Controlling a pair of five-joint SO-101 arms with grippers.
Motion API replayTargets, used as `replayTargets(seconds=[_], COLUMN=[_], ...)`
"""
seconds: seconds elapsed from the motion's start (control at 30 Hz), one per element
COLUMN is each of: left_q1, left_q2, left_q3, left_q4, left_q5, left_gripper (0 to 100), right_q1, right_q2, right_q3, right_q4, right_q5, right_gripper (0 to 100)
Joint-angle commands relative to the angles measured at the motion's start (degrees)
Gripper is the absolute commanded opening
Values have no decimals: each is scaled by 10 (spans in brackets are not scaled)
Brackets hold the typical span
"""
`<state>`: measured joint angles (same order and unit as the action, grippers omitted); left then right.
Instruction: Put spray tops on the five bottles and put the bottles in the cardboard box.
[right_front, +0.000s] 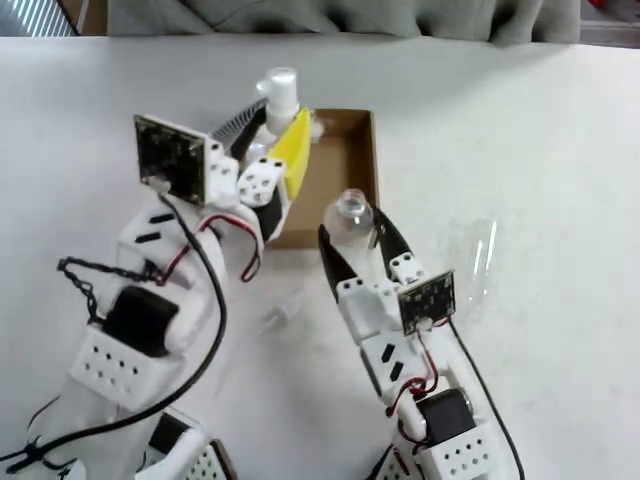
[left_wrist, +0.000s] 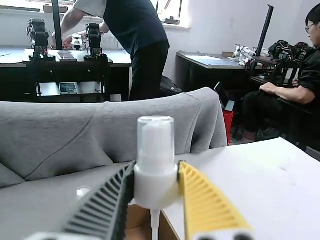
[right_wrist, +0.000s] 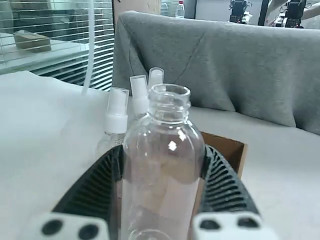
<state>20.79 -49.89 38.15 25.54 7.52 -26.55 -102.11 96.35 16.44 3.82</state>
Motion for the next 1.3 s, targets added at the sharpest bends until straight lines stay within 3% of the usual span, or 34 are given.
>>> replayTargets(seconds=[0.0,0.13,0.43,0.7,1.27], left_q1=[12,20,102,91,74], left_q2=[2,7,11,111,112], left_q3=[-44,-85,-135,-177,-113], left_q4=[-42,-45,-51,-73,-103], left_q5=[41,96,95,94,94], left_gripper=[21,21,21,21,21], right_q1=[0,-8,-8,-4,-5], right_q2=[-13,-13,-13,-13,-13], right_q3=[5,5,5,5,5], right_q4=[-5,1,21,22,35], right_q5=[14,16,18,18,18], right_gripper=[16,16,16,16,16])
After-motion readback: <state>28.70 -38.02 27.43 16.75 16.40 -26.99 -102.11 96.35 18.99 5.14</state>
